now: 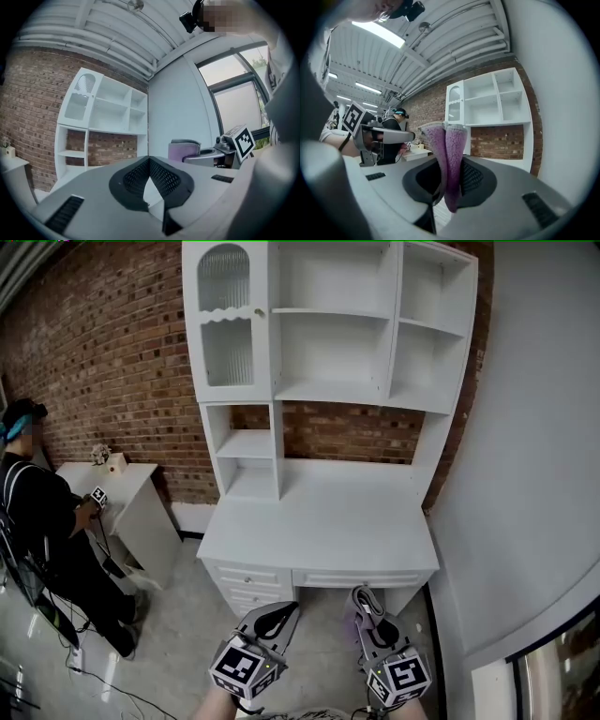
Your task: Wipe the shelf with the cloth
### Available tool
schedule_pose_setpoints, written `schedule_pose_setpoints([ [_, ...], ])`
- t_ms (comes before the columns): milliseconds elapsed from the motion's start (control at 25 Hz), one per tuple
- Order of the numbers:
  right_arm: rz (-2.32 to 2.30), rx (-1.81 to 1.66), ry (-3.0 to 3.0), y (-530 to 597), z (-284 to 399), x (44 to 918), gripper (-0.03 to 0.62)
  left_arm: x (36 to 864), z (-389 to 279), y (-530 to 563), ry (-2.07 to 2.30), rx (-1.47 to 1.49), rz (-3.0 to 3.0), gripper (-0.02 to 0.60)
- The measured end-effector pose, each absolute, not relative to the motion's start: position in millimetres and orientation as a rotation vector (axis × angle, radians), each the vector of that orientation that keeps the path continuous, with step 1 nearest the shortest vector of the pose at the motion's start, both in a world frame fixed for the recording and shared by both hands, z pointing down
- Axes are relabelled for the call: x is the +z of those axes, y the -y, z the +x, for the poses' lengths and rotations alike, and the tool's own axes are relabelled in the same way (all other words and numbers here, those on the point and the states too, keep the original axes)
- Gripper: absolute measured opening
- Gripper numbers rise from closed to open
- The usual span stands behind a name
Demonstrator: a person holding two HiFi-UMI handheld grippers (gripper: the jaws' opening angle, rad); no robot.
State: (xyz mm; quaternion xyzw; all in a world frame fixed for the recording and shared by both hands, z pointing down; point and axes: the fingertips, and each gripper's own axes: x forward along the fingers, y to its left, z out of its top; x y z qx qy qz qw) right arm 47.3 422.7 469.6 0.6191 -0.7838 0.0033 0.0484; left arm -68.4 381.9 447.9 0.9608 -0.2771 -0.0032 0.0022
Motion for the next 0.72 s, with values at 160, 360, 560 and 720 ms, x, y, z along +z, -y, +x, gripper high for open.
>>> schedule_pose_setpoints([
  [160, 1.896, 0.052, 2.39, -421, 58, 477, 0.072, 454, -62, -377, 0.885, 0.003, 2.994, 0.014],
  [360, 1.872, 0.129, 2.403, -419, 77, 492, 0.072, 465, -49, -369, 0.933, 0.015, 2.962, 0.014],
  [560, 1.823, 0.162, 2.392, -406, 88, 505, 0.072, 473, -42, -355, 0.969, 0.042, 2.924, 0.014],
  [720, 1.818, 0.175, 2.396, -389, 92, 512, 0.072, 476, -43, -333, 1.002, 0.034, 2.904, 0.014],
])
